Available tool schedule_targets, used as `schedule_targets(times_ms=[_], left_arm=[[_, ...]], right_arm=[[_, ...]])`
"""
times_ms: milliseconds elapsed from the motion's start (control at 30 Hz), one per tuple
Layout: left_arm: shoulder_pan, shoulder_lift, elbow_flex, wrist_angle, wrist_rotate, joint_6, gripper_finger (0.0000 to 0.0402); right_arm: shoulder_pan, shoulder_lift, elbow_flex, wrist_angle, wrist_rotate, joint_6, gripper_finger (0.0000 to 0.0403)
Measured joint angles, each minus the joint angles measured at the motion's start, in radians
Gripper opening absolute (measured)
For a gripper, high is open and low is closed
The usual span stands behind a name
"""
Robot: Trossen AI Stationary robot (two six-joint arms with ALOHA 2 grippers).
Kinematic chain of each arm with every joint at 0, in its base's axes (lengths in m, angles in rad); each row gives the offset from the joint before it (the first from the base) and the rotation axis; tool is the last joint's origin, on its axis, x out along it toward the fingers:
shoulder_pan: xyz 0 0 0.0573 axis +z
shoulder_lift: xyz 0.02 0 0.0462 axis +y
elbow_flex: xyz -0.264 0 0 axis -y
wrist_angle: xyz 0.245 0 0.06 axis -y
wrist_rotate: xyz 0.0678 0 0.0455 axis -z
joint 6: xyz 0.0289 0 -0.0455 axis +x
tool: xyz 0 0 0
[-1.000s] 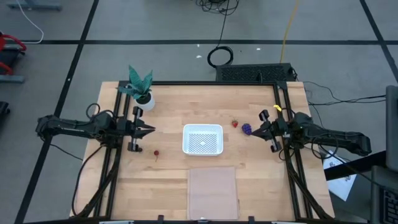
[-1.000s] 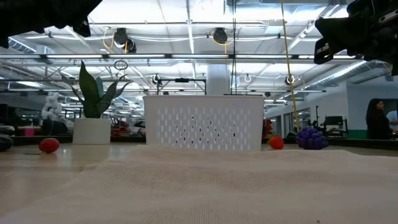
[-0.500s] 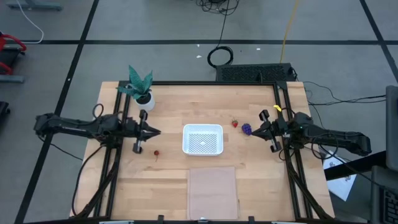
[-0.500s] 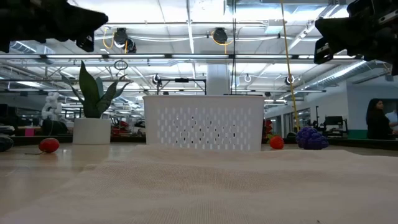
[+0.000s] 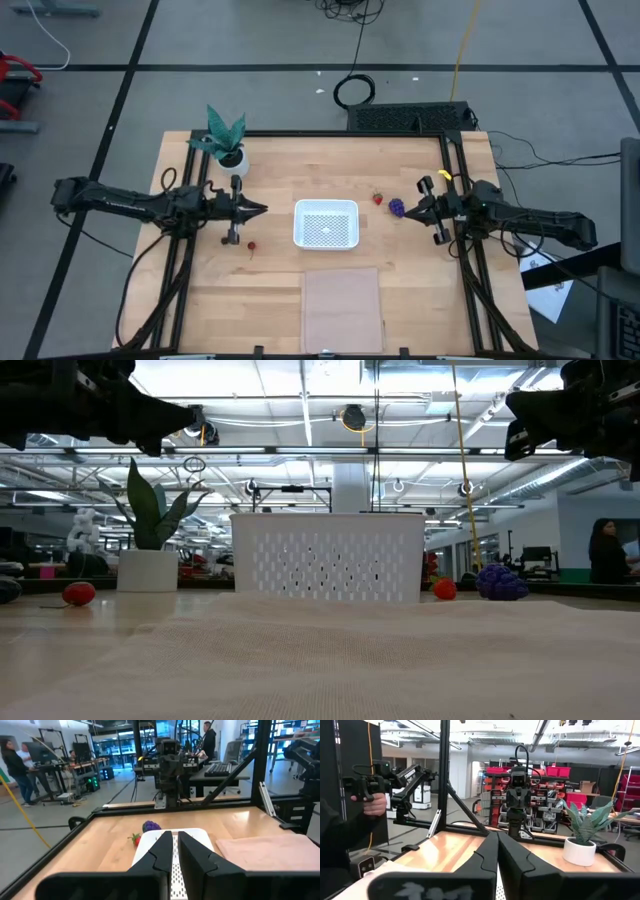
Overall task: Pick and placing Produce into tupperware
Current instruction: Put the purple grapes into the white bin
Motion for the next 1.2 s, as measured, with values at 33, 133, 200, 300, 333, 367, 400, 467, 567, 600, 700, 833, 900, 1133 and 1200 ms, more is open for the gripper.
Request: schedule_targets(times_ms=[33, 133, 200, 300, 333, 367, 400, 467, 567, 600, 700, 833, 900, 1133, 1200], left_arm=[[0.000, 0.000, 0.000, 0.000, 0.000, 0.003, 0.0033], [0.000, 0.000, 0.000, 0.000, 0.000, 0.005, 0.0033], [0.000, 0.000, 0.000, 0.000, 0.000, 0.006, 0.0033], [0.000, 0.000, 0.000, 0.000, -0.001, 0.013, 0.0033], [0.000, 0.000, 0.000, 0.000, -0.001, 0.024, 0.0033], [0.000, 0.000, 0.000, 0.000, -0.001, 0.036, 0.0033], [0.001, 0.000, 0.000, -0.001, -0.001, 0.045, 0.0033], [0.001, 0.000, 0.000, -0.001, -0.001, 0.056, 0.0033], [0.001, 0.000, 0.000, -0.007, -0.001, 0.062, 0.0033], [0.001, 0.000, 0.000, -0.008, -0.001, 0.067, 0.0033], [0.001, 0.000, 0.000, -0.007, -0.001, 0.089, 0.0033], [0.001, 0.000, 0.000, -0.007, -0.001, 0.089, 0.0033], [0.001, 0.000, 0.000, -0.007, -0.001, 0.089, 0.0033], [0.001, 0.000, 0.000, -0.006, -0.014, 0.096, 0.0033], [0.001, 0.000, 0.000, -0.006, -0.032, 0.105, 0.0033]], right_arm=[[0.000, 0.000, 0.000, 0.003, 0.003, -0.001, 0.0000], [0.000, 0.000, 0.000, 0.008, 0.092, 0.017, 0.0000], [0.000, 0.008, 0.001, 0.007, 0.148, 0.015, 0.0000], [0.001, 0.035, 0.034, -0.049, 0.172, -0.003, 0.0000], [0.002, 0.047, 0.055, -0.063, 0.184, -0.003, 0.0000], [0.001, 0.060, 0.077, -0.077, 0.194, -0.002, 0.0000], [0.001, 0.074, 0.098, -0.094, 0.205, -0.002, 0.0000], [0.001, 0.107, 0.144, -0.146, 0.212, -0.002, 0.0000], [0.001, 0.164, 0.219, -0.217, 0.214, -0.005, 0.0000], [0.001, 0.180, 0.247, -0.240, 0.214, -0.005, 0.0000], [0.001, 0.237, 0.328, -0.331, 0.214, 0.013, 0.0000], [0.001, 0.315, 0.437, -0.478, 0.215, 0.045, 0.0000], [0.001, 0.349, 0.487, -0.544, 0.236, 0.048, 0.0000], [0.001, 0.454, 0.614, -0.761, 0.290, 0.072, 0.0000], [0.001, 0.471, 0.634, -0.792, 0.290, 0.095, 0.0000]])
